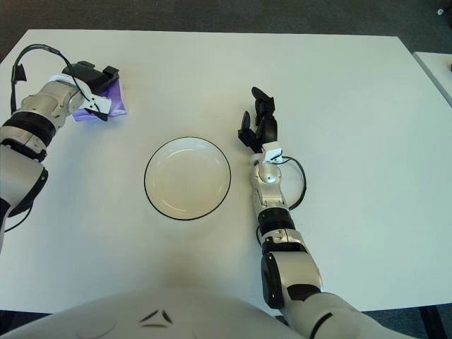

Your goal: Put the tissue paper into the plate.

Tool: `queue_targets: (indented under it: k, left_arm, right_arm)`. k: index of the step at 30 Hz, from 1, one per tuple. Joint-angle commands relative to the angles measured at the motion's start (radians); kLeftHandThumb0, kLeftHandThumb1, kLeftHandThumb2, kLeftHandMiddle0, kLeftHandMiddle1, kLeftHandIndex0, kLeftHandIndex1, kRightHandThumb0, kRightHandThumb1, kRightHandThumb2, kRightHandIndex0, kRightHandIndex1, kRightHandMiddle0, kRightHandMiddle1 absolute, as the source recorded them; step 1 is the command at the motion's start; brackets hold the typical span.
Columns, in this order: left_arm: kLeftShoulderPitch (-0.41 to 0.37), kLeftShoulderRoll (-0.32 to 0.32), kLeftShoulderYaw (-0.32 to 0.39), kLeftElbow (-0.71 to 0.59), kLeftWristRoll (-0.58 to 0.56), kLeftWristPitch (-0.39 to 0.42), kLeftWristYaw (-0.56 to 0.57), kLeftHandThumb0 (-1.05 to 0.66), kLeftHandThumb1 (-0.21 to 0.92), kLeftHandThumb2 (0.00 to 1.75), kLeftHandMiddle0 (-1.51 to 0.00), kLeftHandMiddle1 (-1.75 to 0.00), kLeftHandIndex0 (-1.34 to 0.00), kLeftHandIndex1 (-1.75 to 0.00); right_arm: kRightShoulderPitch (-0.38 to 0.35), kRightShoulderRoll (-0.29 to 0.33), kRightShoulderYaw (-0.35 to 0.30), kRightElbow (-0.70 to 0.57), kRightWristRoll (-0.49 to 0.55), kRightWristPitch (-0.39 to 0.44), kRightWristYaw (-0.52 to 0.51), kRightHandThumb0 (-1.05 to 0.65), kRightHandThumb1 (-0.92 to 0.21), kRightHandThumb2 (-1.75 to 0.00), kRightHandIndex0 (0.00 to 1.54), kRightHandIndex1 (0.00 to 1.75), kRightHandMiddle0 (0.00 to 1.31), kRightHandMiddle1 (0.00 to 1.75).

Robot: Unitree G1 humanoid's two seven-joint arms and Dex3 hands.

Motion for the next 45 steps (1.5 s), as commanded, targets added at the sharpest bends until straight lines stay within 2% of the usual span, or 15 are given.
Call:
queue_targets:
  k: [1, 4, 13, 25, 30, 32, 33, 34, 36, 41, 45]
  left_arm:
    - [0.065, -0.03, -0.031, 0.036, 0.003, -0.01, 0.002, -0.74, 0.58, 0.51, -0.74, -1.73, -0.53, -1.74]
    - [0.07, -0.037, -0.029, 0.04, -0.002, -0.012, 0.018, -0.75, 0.6, 0.56, -0.88, -1.74, -0.62, -1.75]
    - [0.088, -0.054, -0.03, 0.054, -0.013, -0.005, 0.058, -0.77, 0.71, 0.49, -1.04, -1.75, -0.77, -1.75]
    - [0.104, -0.062, -0.026, 0.066, -0.038, -0.013, 0.092, -0.74, 0.73, 0.47, -1.08, -1.75, -0.82, -1.75]
    - [0.118, -0.056, -0.015, 0.06, -0.052, -0.036, 0.175, -0.7, 0.74, 0.49, -1.07, -1.75, -0.82, -1.75]
    - [0.128, -0.054, -0.003, 0.055, -0.062, -0.048, 0.234, -0.67, 0.73, 0.54, -1.06, -1.75, -0.82, -1.75]
    - [0.131, -0.054, 0.001, 0.054, -0.066, -0.053, 0.256, -0.6, 0.59, 0.81, -1.06, -1.75, -0.75, -1.75]
    - [0.137, -0.053, 0.011, 0.052, -0.075, -0.063, 0.291, -0.56, 0.48, 1.0, -1.06, -1.75, -0.7, -1.75]
    - [0.142, -0.053, 0.02, 0.051, -0.085, -0.075, 0.333, -0.52, 0.41, 1.14, -1.06, -1.75, -0.65, -1.75]
    - [0.145, -0.039, 0.053, 0.031, -0.12, -0.139, 0.45, -0.48, 0.35, 1.26, -1.06, -1.75, -0.6, -1.75]
    - [0.148, -0.028, 0.084, 0.013, -0.152, -0.199, 0.524, -0.49, 0.32, 1.31, -1.14, -1.75, -0.62, -1.75]
  right_arm:
    - [0.152, -0.034, -0.018, 0.131, -0.01, -0.02, 0.008, -0.53, -0.92, -0.83, 0.26, 0.23, 0.0, 0.71]
    - [0.151, -0.035, -0.02, 0.132, -0.008, -0.019, 0.01, -0.53, -0.92, -0.83, 0.26, 0.23, 0.0, 0.72]
    - [0.151, -0.038, -0.024, 0.131, -0.01, -0.02, 0.009, -0.53, -0.92, -0.83, 0.26, 0.24, 0.0, 0.72]
    - [0.155, -0.037, -0.029, 0.125, -0.007, -0.017, 0.02, -0.52, -0.92, -0.81, 0.26, 0.24, 0.0, 0.72]
    - [0.156, -0.038, -0.029, 0.123, -0.008, -0.015, 0.024, -0.52, -0.92, -0.81, 0.26, 0.24, 0.0, 0.72]
    - [0.157, -0.039, -0.03, 0.123, -0.007, -0.015, 0.028, -0.52, -0.92, -0.81, 0.26, 0.24, 0.0, 0.72]
    - [0.157, -0.04, -0.03, 0.123, -0.007, -0.016, 0.03, -0.52, -0.92, -0.81, 0.26, 0.24, 0.0, 0.72]
    - [0.158, -0.04, -0.03, 0.123, -0.006, -0.016, 0.031, -0.52, -0.92, -0.81, 0.26, 0.24, 0.0, 0.72]
    - [0.158, -0.041, -0.031, 0.123, -0.006, -0.016, 0.034, -0.52, -0.92, -0.81, 0.26, 0.24, 0.0, 0.72]
    - [0.159, -0.04, -0.03, 0.122, -0.009, -0.017, 0.034, -0.53, -0.92, -0.8, 0.26, 0.24, 0.0, 0.72]
    - [0.16, -0.039, -0.027, 0.121, -0.011, -0.015, 0.034, -0.53, -0.92, -0.8, 0.27, 0.24, 0.0, 0.72]
